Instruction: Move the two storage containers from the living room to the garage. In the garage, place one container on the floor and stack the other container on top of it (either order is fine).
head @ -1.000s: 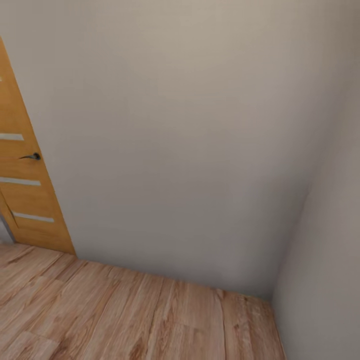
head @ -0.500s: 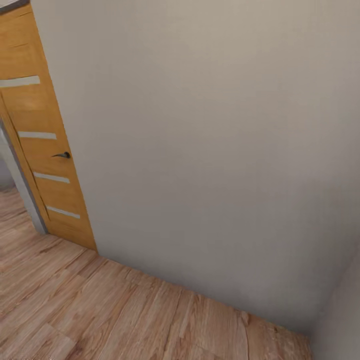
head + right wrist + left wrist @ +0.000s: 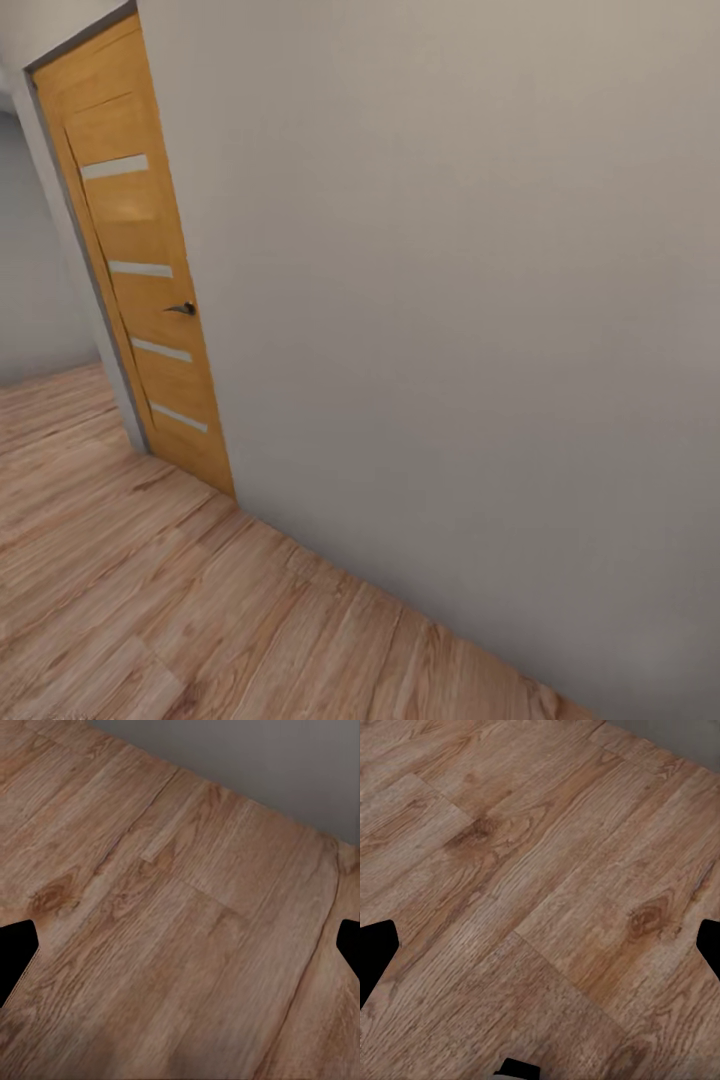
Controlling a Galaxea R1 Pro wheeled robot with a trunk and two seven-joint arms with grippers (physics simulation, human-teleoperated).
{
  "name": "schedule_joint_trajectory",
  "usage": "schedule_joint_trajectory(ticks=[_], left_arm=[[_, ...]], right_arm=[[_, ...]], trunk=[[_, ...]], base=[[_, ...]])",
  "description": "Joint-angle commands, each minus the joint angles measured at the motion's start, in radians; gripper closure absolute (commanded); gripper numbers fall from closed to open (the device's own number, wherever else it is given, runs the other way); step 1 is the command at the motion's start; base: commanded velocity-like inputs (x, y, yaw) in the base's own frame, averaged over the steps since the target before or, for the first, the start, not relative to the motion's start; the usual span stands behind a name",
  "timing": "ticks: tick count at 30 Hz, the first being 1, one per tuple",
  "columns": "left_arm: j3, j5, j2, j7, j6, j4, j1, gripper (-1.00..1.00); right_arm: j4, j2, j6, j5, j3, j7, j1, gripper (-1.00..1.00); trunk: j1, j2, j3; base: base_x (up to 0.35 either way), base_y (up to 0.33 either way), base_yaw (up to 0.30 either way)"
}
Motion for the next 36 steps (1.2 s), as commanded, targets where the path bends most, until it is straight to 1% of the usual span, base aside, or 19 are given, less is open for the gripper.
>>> schedule_joint_trajectory(ticks=[1, 10, 36], left_arm=[[0.008, -0.008, 0.0, 0.002, -0.005, 0.003, -0.001, -1.0], [0.008, -0.008, 0.003, 0.002, -0.005, 0.003, -0.002, -1.0], [0.008, -0.008, 0.003, 0.002, -0.005, 0.003, -0.002, -1.0]], right_arm=[[-0.002, 0.0, -0.001, 0.005, -0.002, 0.0, 0.001, -1.0], [-0.002, 0.0, -0.001, 0.004, -0.002, 0.0, 0.001, -1.0], [-0.002, 0.0, 0.001, 0.004, -0.001, -0.002, 0.001, -1.0]], trunk=[[0.001, 0.0, -0.001], [0.001, 0.0, -0.001], [0.001, 0.0, -0.001]], base=[[0.264, 0.0, 0.299], [0.264, 0.039, 0.299], [0.268, 0.138, 0.299]])
